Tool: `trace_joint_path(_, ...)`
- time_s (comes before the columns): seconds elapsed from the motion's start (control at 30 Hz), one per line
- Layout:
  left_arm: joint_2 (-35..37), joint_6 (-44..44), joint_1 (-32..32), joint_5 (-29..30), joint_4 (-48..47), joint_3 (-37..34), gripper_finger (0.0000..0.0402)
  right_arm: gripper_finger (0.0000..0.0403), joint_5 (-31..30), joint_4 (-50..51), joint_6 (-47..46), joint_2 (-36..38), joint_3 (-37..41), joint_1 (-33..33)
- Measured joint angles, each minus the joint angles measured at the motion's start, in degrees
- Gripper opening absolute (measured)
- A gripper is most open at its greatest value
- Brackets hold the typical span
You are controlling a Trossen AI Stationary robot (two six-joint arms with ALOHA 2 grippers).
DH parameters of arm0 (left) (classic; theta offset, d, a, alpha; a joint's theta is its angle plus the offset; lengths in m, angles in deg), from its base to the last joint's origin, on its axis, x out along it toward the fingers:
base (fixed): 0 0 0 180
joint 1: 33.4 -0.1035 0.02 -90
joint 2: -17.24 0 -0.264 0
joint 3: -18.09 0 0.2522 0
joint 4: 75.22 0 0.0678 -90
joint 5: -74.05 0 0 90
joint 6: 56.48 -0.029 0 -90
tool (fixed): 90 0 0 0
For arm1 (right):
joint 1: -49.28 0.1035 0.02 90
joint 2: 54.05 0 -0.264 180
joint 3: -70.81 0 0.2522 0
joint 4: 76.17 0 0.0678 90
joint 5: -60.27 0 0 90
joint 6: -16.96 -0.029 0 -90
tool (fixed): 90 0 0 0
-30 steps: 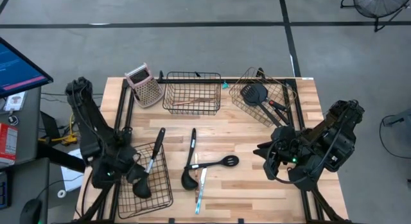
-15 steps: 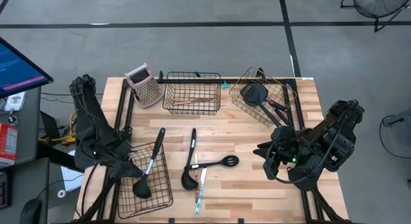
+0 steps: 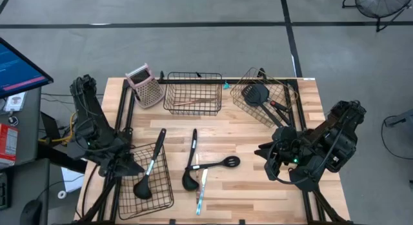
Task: Pick & Place Kitchen Items
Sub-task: Put the black serving spoon into the bottom black wire basket
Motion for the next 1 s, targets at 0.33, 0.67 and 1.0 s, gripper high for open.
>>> trace_joint_path(0.33,0.00,-24.28,-6.21,0.39,21.89,0.00,0.0237,0.0118,0.00,0.00,0.00,0.00,0.00,0.00)
trace_joint_path(0.67,-0.29,-46.09,-18.12,-0.67,29.26,1.18,0.0237,0.0118,-0.04,0.00,0.03,0.00,0.00,0.00)
trace_joint_path(1.0,-4.63,-57.93,-27.78,-3.50,29.29,5.18,0.0237,0.0118,-0.09,0.24,0.09,0.00,0.00,-0.52)
